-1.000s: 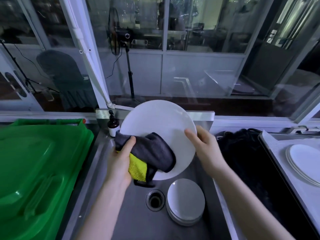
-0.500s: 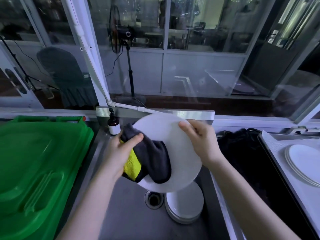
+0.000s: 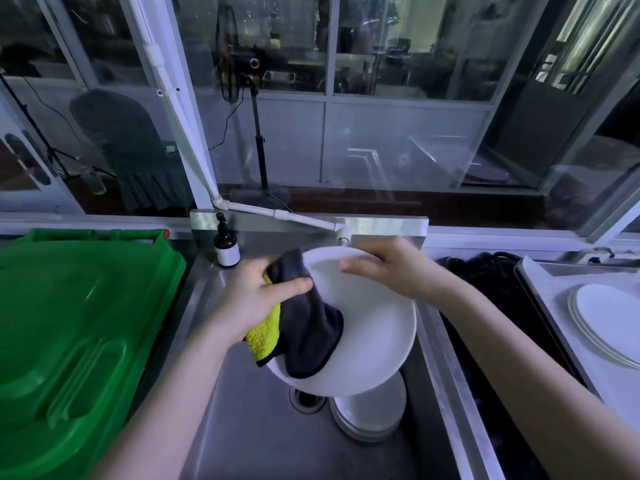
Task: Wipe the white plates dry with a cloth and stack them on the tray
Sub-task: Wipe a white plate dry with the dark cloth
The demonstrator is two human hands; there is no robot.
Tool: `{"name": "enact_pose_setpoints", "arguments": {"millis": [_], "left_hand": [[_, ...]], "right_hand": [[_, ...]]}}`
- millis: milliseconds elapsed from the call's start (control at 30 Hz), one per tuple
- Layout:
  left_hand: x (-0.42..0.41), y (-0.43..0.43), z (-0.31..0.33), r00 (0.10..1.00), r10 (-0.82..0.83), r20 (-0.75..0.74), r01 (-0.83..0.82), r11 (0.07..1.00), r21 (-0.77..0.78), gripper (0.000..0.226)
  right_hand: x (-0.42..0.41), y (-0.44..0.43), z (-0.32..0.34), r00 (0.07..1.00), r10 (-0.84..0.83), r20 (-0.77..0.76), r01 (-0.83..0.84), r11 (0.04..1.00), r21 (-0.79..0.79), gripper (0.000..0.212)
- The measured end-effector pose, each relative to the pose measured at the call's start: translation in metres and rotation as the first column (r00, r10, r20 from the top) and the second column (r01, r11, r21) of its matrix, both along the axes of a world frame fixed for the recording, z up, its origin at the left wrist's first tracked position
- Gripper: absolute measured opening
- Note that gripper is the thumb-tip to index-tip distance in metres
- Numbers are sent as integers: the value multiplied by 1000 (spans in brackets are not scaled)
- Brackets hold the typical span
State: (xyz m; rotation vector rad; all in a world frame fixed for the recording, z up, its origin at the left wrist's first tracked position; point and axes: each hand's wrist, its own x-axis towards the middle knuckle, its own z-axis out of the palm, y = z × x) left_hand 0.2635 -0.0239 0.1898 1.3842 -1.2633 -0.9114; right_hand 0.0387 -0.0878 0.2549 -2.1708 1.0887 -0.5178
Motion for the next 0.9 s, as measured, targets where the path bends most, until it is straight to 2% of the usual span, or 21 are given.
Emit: {"name": "enact_pose_setpoints", "arguments": {"millis": [67, 133, 200, 233, 300, 367, 400, 433, 467, 533, 567, 600, 667, 700, 733, 767, 833, 900], "left_hand": [[-8, 0, 6, 997, -65, 37, 65, 998, -16, 30], [-8, 1, 5, 1000, -2, 13, 2, 999, -35, 31], [-7, 3, -4, 977, 141, -163, -145, 989, -12, 36], [-11, 4, -12, 921, 234, -311, -235, 971, 35, 35], [-30, 6, -27, 716, 404, -569, -367, 911, 185, 29], [-51, 6, -37, 541, 518, -662, -436, 847, 306, 22], [-57, 6, -40, 492, 544, -679, -449, 827, 338, 18], [-58, 5, -40, 471, 556, -685, -449, 819, 356, 15], [-54, 5, -40, 473, 559, -681, -440, 819, 367, 13], [-37, 4, -35, 514, 545, -662, -415, 834, 363, 9], [-26, 3, -33, 542, 533, -650, -412, 843, 347, 6], [-15, 3, -31, 568, 529, -630, -415, 846, 336, 5], [4, 2, -26, 604, 535, -591, -404, 845, 351, 12], [10, 2, -24, 616, 535, -579, -388, 845, 368, 17], [15, 1, -22, 626, 535, -568, -372, 844, 386, 20], [19, -1, -19, 639, 536, -552, -357, 842, 405, 21], [22, -4, -16, 673, 515, -531, -304, 847, 436, 25], [21, -6, -13, 708, 476, -522, -240, 857, 456, 29]], "right_hand": [[6, 4, -5, 1000, 20, 2, -20, 997, -70, 48], [3, 7, -10, 995, -36, 90, 45, 994, -101, 50], [-3, 7, -19, 948, -172, 266, 170, 985, 29, 53], [-3, 7, -25, 878, -281, 388, 246, 959, 138, 55], [11, 11, -40, 614, -544, 572, 406, 839, 362, 49], [35, 20, -57, 299, -743, 598, 491, 658, 571, 39], [44, 23, -65, 197, -791, 579, 498, 589, 636, 36], [47, 25, -72, 160, -812, 561, 479, 561, 675, 35], [47, 26, -75, 197, -810, 553, 455, 575, 680, 32], [32, 27, -78, 430, -711, 556, 423, 703, 571, 24], [22, 28, -77, 551, -614, 565, 409, 789, 459, 16], [11, 30, -74, 658, -501, 563, 381, 866, 324, 20], [-10, 34, -65, 841, -245, 482, 328, 940, -94, 51], [-17, 36, -62, 933, -110, 342, 234, 909, -346, 56], [-23, 36, -58, 988, 9, 155, 78, 835, -544, 58], [-26, 36, -54, 996, 76, -37, -81, 747, -660, 57], [-26, 31, -49, 942, 113, -316, -316, 615, -722, 51], [-20, 27, -45, 908, 146, -393, -411, 497, -765, 32]]}}
